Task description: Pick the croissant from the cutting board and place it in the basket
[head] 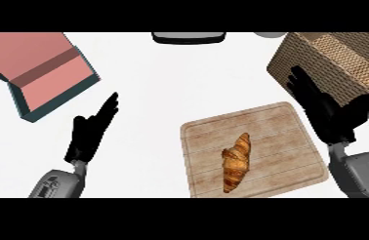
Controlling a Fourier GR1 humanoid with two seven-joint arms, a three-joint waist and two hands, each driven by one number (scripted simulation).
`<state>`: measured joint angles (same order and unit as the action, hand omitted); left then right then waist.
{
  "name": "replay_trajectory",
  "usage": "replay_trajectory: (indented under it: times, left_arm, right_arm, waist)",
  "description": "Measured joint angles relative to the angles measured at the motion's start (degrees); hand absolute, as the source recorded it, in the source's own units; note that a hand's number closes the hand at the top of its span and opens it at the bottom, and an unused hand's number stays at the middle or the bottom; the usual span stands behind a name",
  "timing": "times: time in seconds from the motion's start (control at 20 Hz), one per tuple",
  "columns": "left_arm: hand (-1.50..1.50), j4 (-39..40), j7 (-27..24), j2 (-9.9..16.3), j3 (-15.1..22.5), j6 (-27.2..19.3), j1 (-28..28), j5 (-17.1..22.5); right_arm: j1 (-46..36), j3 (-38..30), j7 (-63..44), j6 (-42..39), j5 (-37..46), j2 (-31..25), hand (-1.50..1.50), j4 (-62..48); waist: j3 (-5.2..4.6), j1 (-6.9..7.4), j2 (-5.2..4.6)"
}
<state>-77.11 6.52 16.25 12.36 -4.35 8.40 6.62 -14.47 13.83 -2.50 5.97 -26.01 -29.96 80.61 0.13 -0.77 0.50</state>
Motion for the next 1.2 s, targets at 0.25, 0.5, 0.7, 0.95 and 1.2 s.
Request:
replay_trajectory:
  times: [0.25, 0.5, 0.7, 0.95, 1.2]
  left_arm:
    - [0.00, -2.09, -0.04, 2.67, -5.63, -3.58, 0.46, 0.21]
    - [0.00, -3.30, -0.76, 4.13, -10.25, -6.49, 0.63, 1.01]
    - [0.00, -3.59, -1.40, 4.07, -11.23, -7.00, 0.97, 1.29]
    - [0.00, -4.01, -1.21, 4.55, -11.90, -7.56, 1.44, 1.05]
    - [0.00, -4.74, -0.73, 5.07, -12.16, -7.54, 1.77, 1.01]
  right_arm:
    - [6.29, -4.77, -0.77, 13.34, 5.39, -2.32, 1.50, 3.31]
    - [9.62, -5.67, 5.12, 30.48, 14.55, 2.31, -1.50, 9.94]
    - [11.62, -3.98, 3.20, 46.52, 24.72, 6.55, -1.50, 9.27]
    - [15.74, -4.17, -4.11, 56.51, 34.81, 7.39, -1.50, 6.89]
    - [22.26, -1.07, -13.87, 55.03, 39.83, 6.26, -1.50, 5.79]
  waist:
    - [-0.26, -1.64, 0.57]
    - [-0.37, -1.86, 0.86]
    - [-0.60, -1.03, 0.24]
    - [-1.06, -1.06, -0.01]
    - [-1.33, -0.98, -0.35]
